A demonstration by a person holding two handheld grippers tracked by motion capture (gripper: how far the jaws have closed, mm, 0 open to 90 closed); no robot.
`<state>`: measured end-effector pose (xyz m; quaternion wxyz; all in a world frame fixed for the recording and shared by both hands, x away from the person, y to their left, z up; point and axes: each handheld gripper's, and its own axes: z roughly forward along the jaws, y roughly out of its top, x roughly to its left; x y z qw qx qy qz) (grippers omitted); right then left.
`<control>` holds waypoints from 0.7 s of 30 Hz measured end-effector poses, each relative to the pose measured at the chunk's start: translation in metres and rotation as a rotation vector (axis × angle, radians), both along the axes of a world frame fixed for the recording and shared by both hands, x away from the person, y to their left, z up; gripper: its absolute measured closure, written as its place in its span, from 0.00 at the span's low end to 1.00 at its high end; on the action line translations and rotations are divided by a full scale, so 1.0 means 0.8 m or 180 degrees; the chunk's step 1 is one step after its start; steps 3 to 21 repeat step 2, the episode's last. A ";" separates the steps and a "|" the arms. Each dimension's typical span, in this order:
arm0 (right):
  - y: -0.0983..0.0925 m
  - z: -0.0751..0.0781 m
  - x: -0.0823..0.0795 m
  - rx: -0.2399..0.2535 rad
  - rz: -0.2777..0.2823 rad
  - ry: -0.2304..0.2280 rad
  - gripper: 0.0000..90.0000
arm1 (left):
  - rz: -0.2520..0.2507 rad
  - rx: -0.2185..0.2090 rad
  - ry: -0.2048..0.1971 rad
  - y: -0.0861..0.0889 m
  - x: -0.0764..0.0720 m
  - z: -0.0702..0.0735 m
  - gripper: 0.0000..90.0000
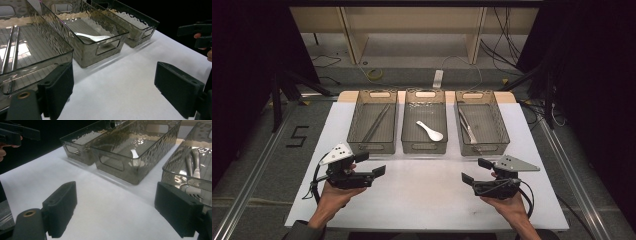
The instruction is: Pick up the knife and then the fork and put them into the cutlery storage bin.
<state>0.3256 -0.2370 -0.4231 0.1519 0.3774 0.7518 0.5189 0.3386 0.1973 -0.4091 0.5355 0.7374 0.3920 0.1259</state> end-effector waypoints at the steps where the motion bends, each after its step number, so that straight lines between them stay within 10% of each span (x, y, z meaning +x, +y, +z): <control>1: 0.000 0.000 0.000 -0.0001 0.0000 0.0001 0.21 | 0.0007 -0.0008 0.0000 0.000 0.000 0.000 0.17; 21: 0.000 0.000 0.000 -0.0001 0.0000 -0.0001 0.21 | 0.0001 0.0003 0.0001 0.000 0.000 0.000 0.17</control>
